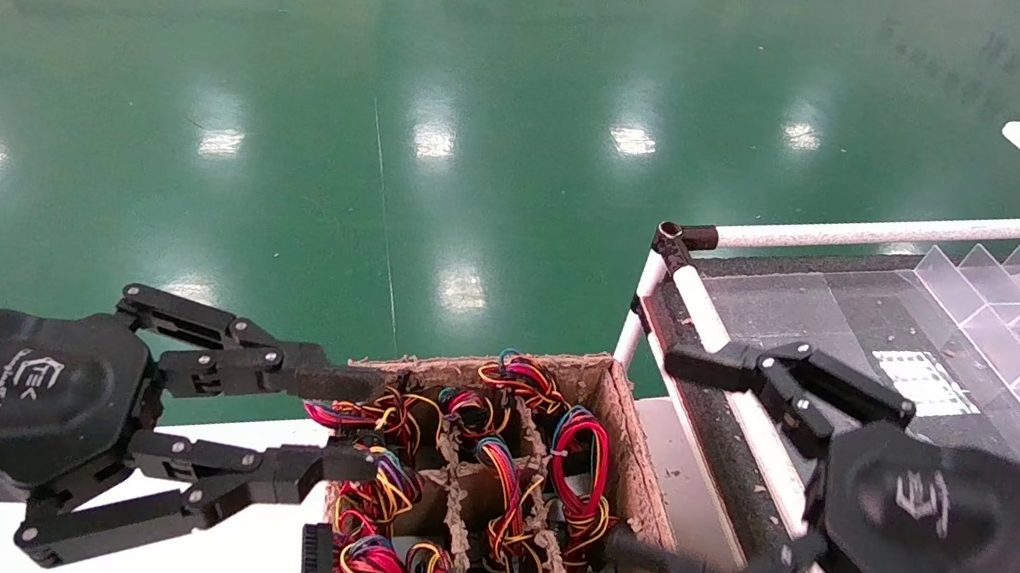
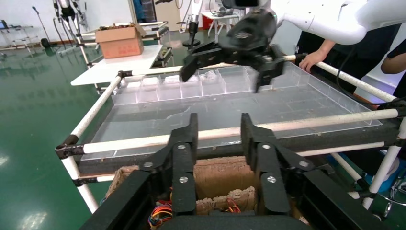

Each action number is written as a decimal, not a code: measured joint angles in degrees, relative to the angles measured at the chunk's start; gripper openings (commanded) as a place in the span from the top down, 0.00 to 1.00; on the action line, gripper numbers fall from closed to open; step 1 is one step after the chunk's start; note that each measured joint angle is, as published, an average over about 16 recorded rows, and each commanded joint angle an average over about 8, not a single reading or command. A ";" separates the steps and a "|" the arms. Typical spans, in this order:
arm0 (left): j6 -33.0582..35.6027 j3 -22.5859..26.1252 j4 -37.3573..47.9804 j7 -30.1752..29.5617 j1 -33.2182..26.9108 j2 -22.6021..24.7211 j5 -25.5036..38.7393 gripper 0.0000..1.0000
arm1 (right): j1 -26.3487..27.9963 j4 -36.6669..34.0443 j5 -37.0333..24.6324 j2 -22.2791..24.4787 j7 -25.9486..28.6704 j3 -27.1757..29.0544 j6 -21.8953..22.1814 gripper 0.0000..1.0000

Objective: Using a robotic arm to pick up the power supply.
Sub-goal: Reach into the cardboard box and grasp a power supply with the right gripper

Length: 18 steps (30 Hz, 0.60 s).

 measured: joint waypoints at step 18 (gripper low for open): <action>-0.01 0.08 0.03 0.05 -0.02 -0.03 -0.05 0.00 | 13.36 -17.27 -21.74 -8.86 0.34 -11.27 0.84 0.00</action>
